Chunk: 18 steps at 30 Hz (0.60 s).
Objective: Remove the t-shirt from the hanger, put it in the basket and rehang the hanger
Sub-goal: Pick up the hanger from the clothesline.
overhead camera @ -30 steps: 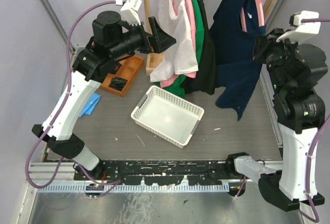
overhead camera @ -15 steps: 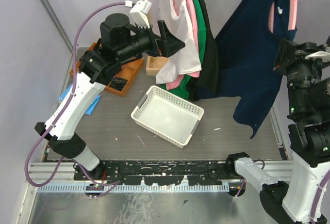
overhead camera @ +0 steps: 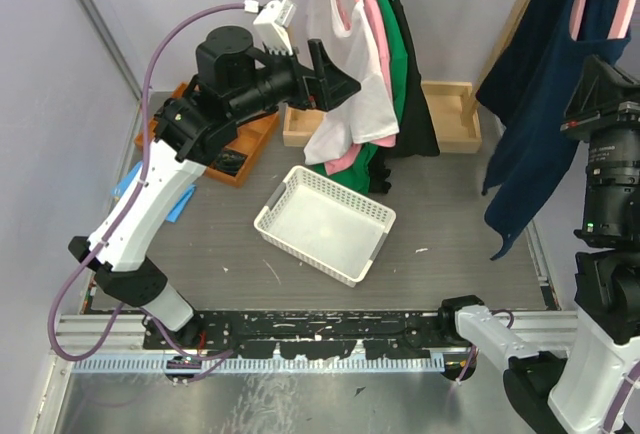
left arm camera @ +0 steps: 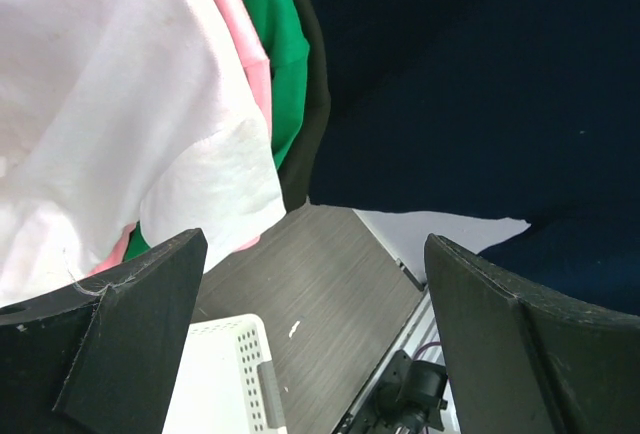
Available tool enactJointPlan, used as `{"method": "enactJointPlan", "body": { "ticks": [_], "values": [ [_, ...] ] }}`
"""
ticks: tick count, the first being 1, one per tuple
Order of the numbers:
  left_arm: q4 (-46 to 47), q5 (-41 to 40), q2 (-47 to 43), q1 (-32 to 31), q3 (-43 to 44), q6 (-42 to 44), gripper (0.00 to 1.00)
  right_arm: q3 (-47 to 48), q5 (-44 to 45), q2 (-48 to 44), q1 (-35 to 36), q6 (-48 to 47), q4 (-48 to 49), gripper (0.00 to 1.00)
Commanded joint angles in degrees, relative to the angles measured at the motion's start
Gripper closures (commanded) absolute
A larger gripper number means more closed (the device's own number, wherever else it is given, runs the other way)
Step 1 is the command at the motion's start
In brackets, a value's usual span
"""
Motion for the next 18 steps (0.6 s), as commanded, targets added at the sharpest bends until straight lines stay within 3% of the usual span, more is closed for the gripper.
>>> {"method": "enactJointPlan", "body": {
  "ticks": [1,18],
  "values": [
    [1.2,0.3,1.2,-0.3,3.7,1.5,0.02,-0.7,-6.7,-0.7,0.0,4.5,1.9,0.99],
    [2.2,1.1,7.8,-3.3,10.1,2.7,0.02,-7.8,-20.8,-7.0,-1.7,12.6,-17.6,0.99]
  ]
}}
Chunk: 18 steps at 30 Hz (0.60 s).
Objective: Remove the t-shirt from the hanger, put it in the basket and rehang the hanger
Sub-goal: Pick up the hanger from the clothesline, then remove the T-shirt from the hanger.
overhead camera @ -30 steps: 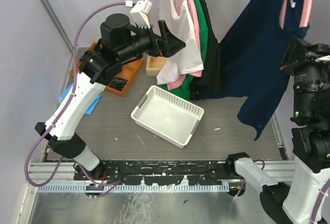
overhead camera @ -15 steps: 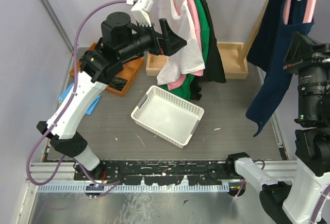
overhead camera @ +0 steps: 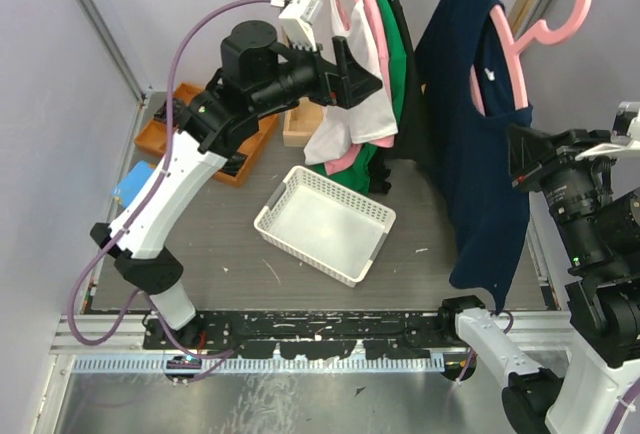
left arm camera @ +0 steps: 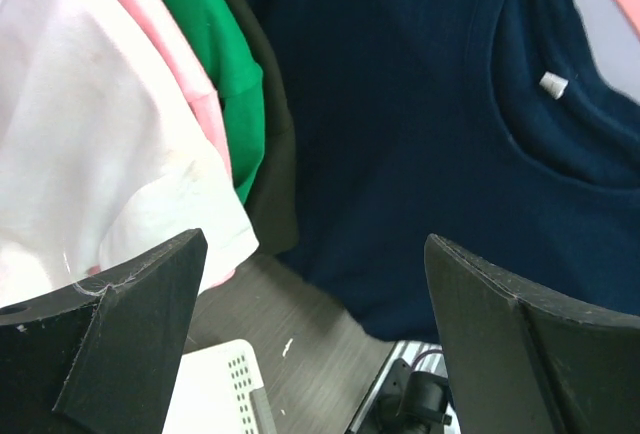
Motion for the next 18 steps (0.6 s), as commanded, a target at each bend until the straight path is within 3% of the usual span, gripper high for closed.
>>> {"method": "enactJointPlan", "body": {
  "ticks": [1,8,18],
  "values": [
    [0.3,-0.4,3.3,-1.4,5.5,1.6,0.02,0.0,-5.4,-0.9,-0.6,3.1,-0.6,0.99],
    [-3.1,-2.2,9.0,-3.0,13.3,2.1,0.02,-2.4,-3.6,-1.7,-0.8,7.3,-4.5,0.99],
    [1.7,-4.6,8.9,-4.2,10.2,2.9,0.02,-4.8,-2.4,-3.7,-0.9,5.7,-3.8,1.00]
  ]
}}
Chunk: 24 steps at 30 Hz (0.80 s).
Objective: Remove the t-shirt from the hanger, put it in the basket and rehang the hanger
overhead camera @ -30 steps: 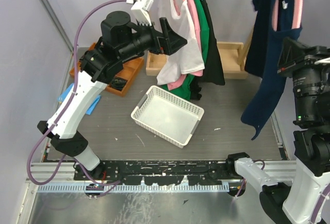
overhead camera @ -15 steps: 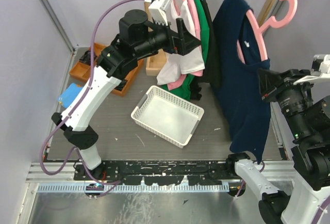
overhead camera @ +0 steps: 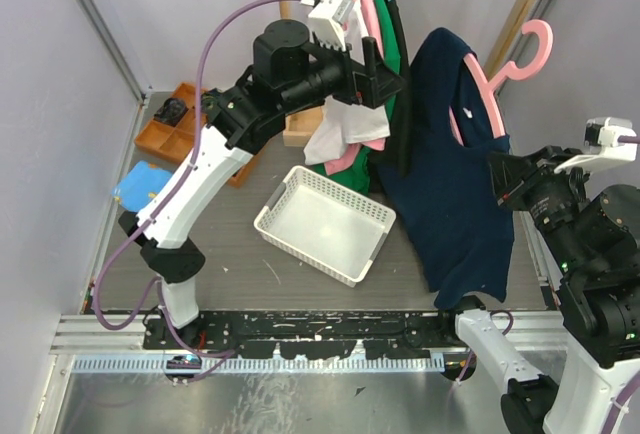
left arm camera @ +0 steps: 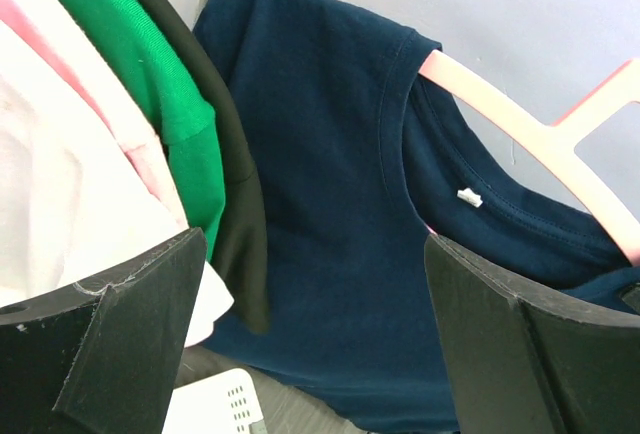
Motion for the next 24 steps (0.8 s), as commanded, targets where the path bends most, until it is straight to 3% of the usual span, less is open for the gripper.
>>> {"method": "enactJointPlan", "body": {
  "ticks": [1,10,16,20,24],
  "values": [
    [3.9,-0.9,-0.7,-0.3,-1.3,0.6,0.02,0.6,0.7,-0.7,-0.3,-0.1,4.8,1.00],
    [9.4,-2.4,-1.1,-0.8,-4.6,2.0,0.02,1.1,0.6,0.3,-0.3,-0.9,2.8,0.99],
    [25.8,-2.1,-5.3,0.4,-15.1,-9.1,0.04,1.1,3.6,0.3,-0.2,0.9,3.9,1.00],
    [23.5,-1.0,-4.3,1.9,-13.8,-14.1,0.09,0.4,4.2,-0.2,-0.2,1.1,4.5,0.99],
    [22.3,-0.3,-3.7,2.1,-13.0,-13.6,0.05,0.8,4.2,0.1,-0.3,-0.3,3.9,0.99]
  ]
}}
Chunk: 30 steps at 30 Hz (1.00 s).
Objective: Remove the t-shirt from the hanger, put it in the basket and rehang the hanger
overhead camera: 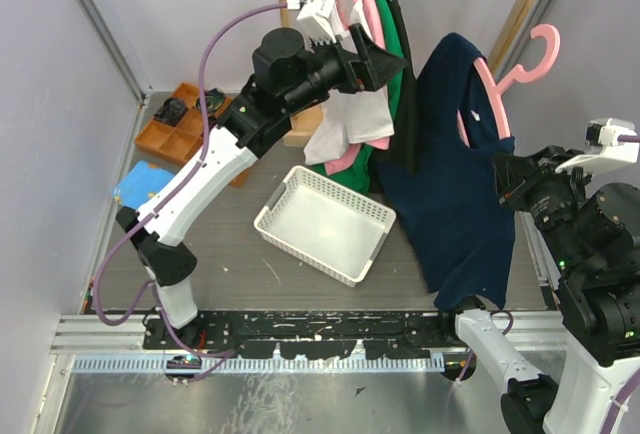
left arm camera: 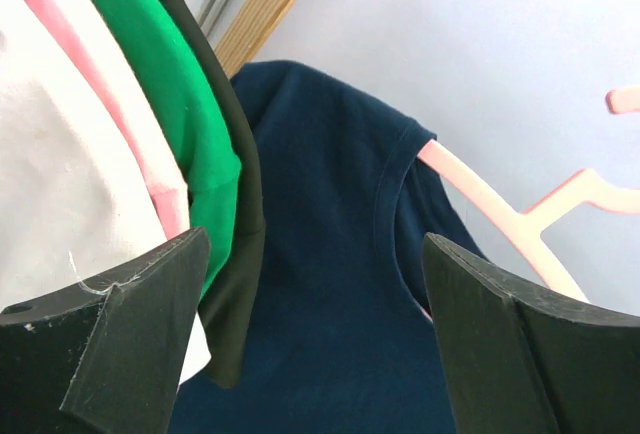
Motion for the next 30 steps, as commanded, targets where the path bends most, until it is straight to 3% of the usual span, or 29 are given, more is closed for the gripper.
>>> {"method": "enactJointPlan", "body": {
  "ticks": [1,8,12,17,30],
  "values": [
    [2.3,1.4,-0.6,0.5,2.2,-2.0,0.03,1.0,1.0,0.1,-0.2,-0.7,4.8,0.99],
    [-5.7,4.3,3.9,0.2,9.0,1.3,0.02,1.1,-0.8,0.5,-0.2,-1.9,2.3,0.99],
    [-9.1,0.7,6.4,-1.9,13.6,9.2,0.02,0.9,-0.6,0.4,-0.1,-2.7,1.1,0.99],
    [-7.1,-3.0,5.9,-4.6,12.5,16.3,0.02,-0.2,1.5,-0.9,-0.2,-3.5,2.4,0.99],
    [-1.6,-5.1,4.0,-7.0,8.1,19.8,0.02,-4.6,3.3,-3.4,-0.1,-3.1,12.2,0.99]
  ]
}}
